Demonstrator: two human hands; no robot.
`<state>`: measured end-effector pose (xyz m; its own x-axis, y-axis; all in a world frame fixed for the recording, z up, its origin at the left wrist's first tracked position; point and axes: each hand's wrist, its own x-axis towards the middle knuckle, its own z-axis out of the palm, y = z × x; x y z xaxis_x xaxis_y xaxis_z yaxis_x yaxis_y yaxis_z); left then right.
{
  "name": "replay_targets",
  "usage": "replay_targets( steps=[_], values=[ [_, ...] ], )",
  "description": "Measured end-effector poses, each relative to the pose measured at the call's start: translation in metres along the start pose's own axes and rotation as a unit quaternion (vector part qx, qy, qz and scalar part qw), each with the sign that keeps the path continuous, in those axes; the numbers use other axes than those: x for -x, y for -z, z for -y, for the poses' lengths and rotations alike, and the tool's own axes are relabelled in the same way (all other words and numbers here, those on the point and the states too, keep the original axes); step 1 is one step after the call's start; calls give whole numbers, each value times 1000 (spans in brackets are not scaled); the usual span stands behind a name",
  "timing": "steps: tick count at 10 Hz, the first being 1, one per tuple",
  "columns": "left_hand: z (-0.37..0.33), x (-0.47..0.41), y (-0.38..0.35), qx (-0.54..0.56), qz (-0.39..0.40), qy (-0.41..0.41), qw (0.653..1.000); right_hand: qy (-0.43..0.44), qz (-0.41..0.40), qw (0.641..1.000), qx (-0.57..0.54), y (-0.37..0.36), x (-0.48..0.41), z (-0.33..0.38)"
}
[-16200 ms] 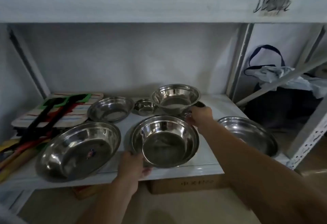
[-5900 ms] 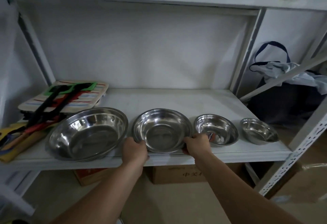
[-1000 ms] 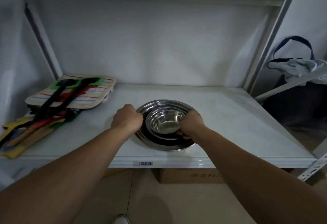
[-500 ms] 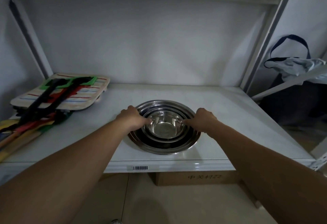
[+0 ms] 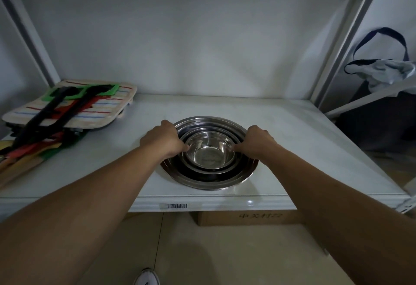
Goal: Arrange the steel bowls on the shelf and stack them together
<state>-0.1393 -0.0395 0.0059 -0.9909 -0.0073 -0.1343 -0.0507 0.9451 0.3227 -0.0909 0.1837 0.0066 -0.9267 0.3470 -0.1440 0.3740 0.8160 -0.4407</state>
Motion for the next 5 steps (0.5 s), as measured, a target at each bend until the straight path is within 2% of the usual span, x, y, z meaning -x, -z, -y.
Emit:
replay_targets(
  steps=[2,5],
  values=[
    [0,1,-3,-34,-22,-7,999,-7,-13,999,30,-7,-4,5],
    [4,6,1,26,3,-16,1000,17,27,999,-1,2,5,1]
  ],
)
